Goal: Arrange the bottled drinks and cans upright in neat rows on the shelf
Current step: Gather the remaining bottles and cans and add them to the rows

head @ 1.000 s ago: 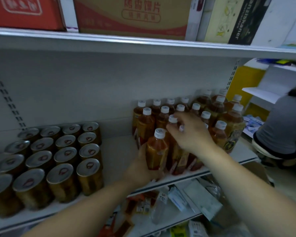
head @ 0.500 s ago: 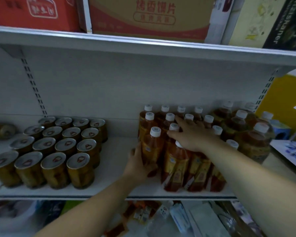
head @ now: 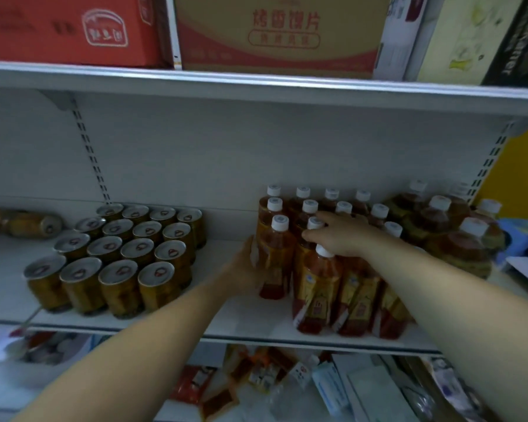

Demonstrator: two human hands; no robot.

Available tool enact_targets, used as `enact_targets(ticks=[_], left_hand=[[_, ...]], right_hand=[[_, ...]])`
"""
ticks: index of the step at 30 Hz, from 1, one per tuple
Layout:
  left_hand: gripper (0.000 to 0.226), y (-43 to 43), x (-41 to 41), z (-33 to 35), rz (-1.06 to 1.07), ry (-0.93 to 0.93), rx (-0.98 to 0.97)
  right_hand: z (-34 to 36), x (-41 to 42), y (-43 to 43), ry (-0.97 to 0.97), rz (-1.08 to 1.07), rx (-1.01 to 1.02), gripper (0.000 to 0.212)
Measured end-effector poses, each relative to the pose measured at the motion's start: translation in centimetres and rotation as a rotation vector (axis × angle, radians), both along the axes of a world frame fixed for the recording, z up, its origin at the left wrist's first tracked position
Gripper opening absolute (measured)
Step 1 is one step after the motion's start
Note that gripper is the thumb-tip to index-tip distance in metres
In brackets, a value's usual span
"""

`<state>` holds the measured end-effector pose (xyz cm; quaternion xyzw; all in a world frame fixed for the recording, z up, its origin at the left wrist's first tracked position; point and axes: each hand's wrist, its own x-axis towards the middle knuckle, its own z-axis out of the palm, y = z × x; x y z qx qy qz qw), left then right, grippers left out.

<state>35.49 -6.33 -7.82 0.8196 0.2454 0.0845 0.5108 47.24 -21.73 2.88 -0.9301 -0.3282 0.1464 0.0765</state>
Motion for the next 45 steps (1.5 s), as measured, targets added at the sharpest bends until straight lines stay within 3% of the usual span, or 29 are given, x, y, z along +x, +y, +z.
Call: enact_targets(ticks=[3, 8, 13, 16, 19, 25, 27, 31, 45], left_hand=[[0.077, 2.0, -3.1, 2.8, 0.004, 0.140, 0.194], [0.056, 5.1, -12.0, 7.2, 0.020, 0.193, 0.432], [0.040, 10.6, -22.7, 8.9, 0.073, 0.208, 0.448], [0.046, 15.0, -28.9, 8.9, 0.118, 0.276, 0.523], [0.062, 19.9, -34.8, 8.0, 0.209, 0.346, 0.524], [0.066, 27.5, -44.4, 6.6, 0.342, 0.429, 0.447], [0.066, 29.8, -46.4, 6.4, 0.382, 0.442, 0.424], [0.066, 34.5, -48.5, 5.6, 0.462, 0.447, 0.414], [0.052, 53.2, -50.4, 3.2, 0.793, 0.366, 0.315]], right_hand=[[1.7, -0.8, 1.1, -0.029, 0.037, -0.043, 0.065], [3.0, -5.6, 7.8, -0.157, 0.141, 0.090, 0.068], [3.0, -15.2, 18.3, -0.118, 0.282, 0.155, 0.080], [2.4, -21.1, 24.0, -0.126, 0.371, 0.150, 0.077], [1.4, -26.2, 29.6, -0.114, 0.446, 0.157, 0.073], [0.1, -34.3, 38.8, -0.068, 0.519, 0.161, 0.078], [-0.2, -36.1, 41.9, -0.081, 0.543, 0.168, 0.071], [-0.9, -38.5, 48.4, -0.117, 0.593, 0.199, 0.059], [-7.2, -43.0, 73.4, 0.101, 0.709, 0.320, 0.074]])
